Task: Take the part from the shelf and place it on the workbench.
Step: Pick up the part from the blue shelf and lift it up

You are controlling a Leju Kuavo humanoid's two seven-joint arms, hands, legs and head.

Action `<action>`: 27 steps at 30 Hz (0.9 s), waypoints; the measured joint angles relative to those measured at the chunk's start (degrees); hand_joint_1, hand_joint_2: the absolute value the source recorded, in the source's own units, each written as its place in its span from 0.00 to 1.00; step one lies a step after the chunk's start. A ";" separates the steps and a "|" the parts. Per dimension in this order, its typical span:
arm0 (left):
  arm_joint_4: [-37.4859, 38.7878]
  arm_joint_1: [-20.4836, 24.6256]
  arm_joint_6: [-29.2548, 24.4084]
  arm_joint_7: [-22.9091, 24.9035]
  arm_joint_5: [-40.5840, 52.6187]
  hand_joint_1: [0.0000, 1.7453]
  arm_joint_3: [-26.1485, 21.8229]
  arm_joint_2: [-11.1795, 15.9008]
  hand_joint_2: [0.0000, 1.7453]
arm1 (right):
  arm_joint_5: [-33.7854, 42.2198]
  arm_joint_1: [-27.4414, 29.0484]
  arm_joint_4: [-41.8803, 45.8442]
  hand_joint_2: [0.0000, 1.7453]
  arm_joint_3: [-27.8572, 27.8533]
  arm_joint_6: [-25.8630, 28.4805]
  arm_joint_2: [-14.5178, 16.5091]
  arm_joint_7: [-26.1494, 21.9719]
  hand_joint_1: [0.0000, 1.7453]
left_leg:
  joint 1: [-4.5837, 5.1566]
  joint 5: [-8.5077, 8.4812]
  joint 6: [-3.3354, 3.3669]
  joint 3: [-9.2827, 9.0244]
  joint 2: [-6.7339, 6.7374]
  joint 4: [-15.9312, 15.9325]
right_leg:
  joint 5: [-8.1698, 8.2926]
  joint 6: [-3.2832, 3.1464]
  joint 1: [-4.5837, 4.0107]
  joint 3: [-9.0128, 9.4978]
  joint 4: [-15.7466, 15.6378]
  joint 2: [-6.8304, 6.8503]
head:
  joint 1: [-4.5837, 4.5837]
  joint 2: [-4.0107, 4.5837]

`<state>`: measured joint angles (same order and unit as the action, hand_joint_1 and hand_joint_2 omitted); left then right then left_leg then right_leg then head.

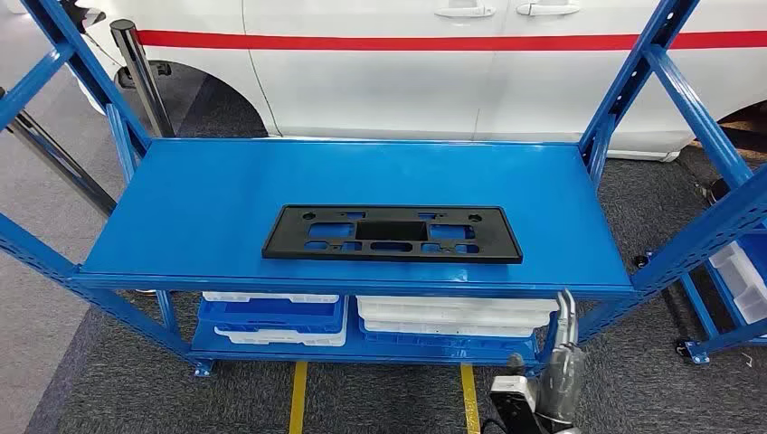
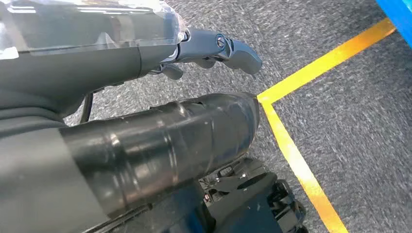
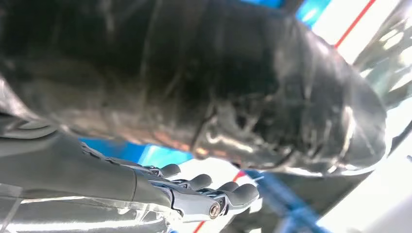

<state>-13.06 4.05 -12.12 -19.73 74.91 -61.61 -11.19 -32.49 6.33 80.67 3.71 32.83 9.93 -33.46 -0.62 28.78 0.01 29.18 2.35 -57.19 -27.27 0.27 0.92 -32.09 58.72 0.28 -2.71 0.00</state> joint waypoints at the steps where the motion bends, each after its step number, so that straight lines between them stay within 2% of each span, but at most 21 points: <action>1: 0.02 0.03 0.03 -0.02 0.16 0.00 0.02 0.00 0.00 | -0.34 -0.24 0.15 0.00 0.96 0.11 -0.21 0.13 0.00 | 0.00 0.00 0.00 -0.01 0.00 0.00 | 0.00 0.00 0.00 0.00 0.00 0.00 | 0.00 0.00; 19: 0.39 0.79 0.79 -1.85 3.72 0.00 1.38 0.00 0.00 | -11.44 -7.64 3.75 0.00 34.00 3.20 -6.73 5.33 0.00 | 0.00 -0.01 0.00 -0.02 0.00 -0.01 | 0.00 0.00 -0.02 -0.07 0.00 0.00 | 0.00 0.00; 23: 0.46 0.94 3.32 -3.54 2.78 0.00 1.25 0.02 0.00 | -12.56 -8.95 3.81 0.00 38.58 5.74 -8.56 7.04 0.00 | 0.02 -0.01 0.00 -0.02 0.01 -0.03 | 0.01 0.01 -0.05 -0.07 0.00 -0.01 | -0.01 0.00; 27: 0.47 0.93 6.31 -4.92 2.61 0.00 1.23 0.11 0.00 | -12.65 -9.33 3.91 0.00 40.16 6.60 -9.58 8.17 0.00 | 0.03 -0.01 0.00 -0.07 0.01 -0.11 | 0.03 0.05 -0.05 -0.09 -0.01 -0.01 | -0.01 0.00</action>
<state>-12.59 4.98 -5.81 -24.65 77.53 -60.39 -11.08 -45.13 -2.99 84.59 43.88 39.42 0.35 -25.29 -0.59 28.77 0.01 29.11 2.36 -57.29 -27.24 0.32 0.87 -32.18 58.71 0.27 -2.72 0.00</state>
